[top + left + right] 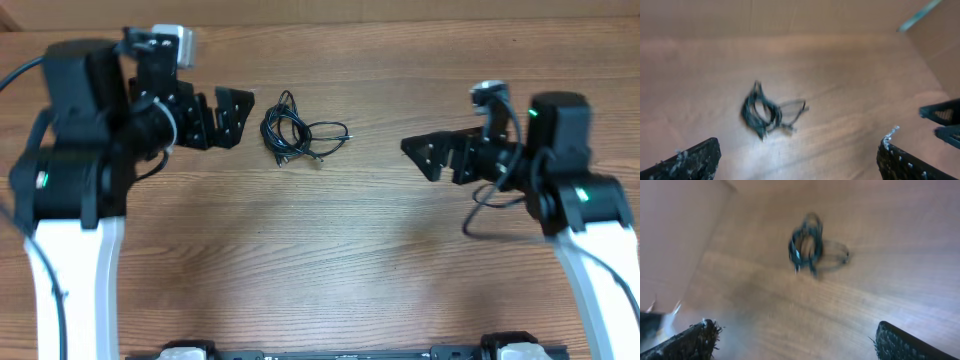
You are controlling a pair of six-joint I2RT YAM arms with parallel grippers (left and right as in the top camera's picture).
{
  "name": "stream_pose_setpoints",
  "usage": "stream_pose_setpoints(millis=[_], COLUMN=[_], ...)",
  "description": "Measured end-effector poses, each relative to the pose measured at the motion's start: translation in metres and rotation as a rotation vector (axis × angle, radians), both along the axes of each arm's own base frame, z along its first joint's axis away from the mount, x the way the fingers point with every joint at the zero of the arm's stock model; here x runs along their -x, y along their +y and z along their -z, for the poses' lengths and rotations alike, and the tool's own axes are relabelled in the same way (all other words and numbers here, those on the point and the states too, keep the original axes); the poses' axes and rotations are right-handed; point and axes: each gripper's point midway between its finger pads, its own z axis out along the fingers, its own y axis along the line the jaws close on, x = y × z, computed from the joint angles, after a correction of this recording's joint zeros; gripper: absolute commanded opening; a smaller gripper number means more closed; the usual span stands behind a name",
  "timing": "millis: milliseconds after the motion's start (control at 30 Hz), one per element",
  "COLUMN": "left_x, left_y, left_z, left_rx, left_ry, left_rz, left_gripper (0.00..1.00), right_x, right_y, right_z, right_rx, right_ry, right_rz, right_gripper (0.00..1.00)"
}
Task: Untangle cables
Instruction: 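Raise both arms and move the grippers toward the black cable bundle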
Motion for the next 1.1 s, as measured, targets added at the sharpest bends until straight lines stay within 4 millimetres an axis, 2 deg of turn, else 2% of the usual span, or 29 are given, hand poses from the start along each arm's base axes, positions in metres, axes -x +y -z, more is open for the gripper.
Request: stream_pose_setpoints(millis=[200, 500, 733, 767, 833, 867, 933, 967, 1000, 1100], left_x=[-0.024, -0.045, -0.057, -0.057, -0.058, -0.058, -0.058, -0.057, -0.057, -0.058], left_y=[0.0, -0.001, -0.001, -0.001, -0.002, -0.002, -0.003, -0.003, -0.003, -0.004], left_z=[0.054, 0.093, 0.132, 0.139, 0.148, 0.153, 0.16, 0.163, 0.167, 0.179], left_rx=[-0.005, 0.022, 0.029, 0.029, 0.038, 0.036, 0.04, 0.041, 0.044, 0.047], left_ry=[0.182, 0.308, 0.427, 0.448, 0.483, 0.498, 0.524, 0.538, 0.553, 0.591], left_rz=[0.002, -0.032, -0.047, -0.048, -0.053, -0.05, -0.052, -0.054, -0.055, -0.06], left_gripper=[0.99, 1.0, 0.99, 0.92, 0.48, 0.34, 0.16, 0.08, 0.04, 0.04], right_x=[-0.014, -0.029, -0.05, -0.053, -0.058, -0.059, -0.061, -0.062, -0.062, -0.063], right_y=[0.007, -0.002, -0.009, -0.012, -0.018, -0.022, -0.031, -0.035, -0.039, -0.048], right_z=[0.05, 0.109, 0.126, 0.129, 0.138, 0.143, 0.152, 0.157, 0.162, 0.177], right_rx=[-0.018, 0.054, 0.079, 0.083, 0.097, 0.107, 0.131, 0.142, 0.154, 0.182], right_ry=[0.179, 0.328, 0.328, 0.337, 0.374, 0.395, 0.434, 0.45, 0.47, 0.52], right_rz=[-0.026, 0.02, 0.092, 0.116, 0.186, 0.221, 0.293, 0.325, 0.36, 0.44], right_gripper=[1.0, 1.0, 1.0, 1.0, 1.0, 1.0, 1.0, 1.0, 1.0, 1.0])
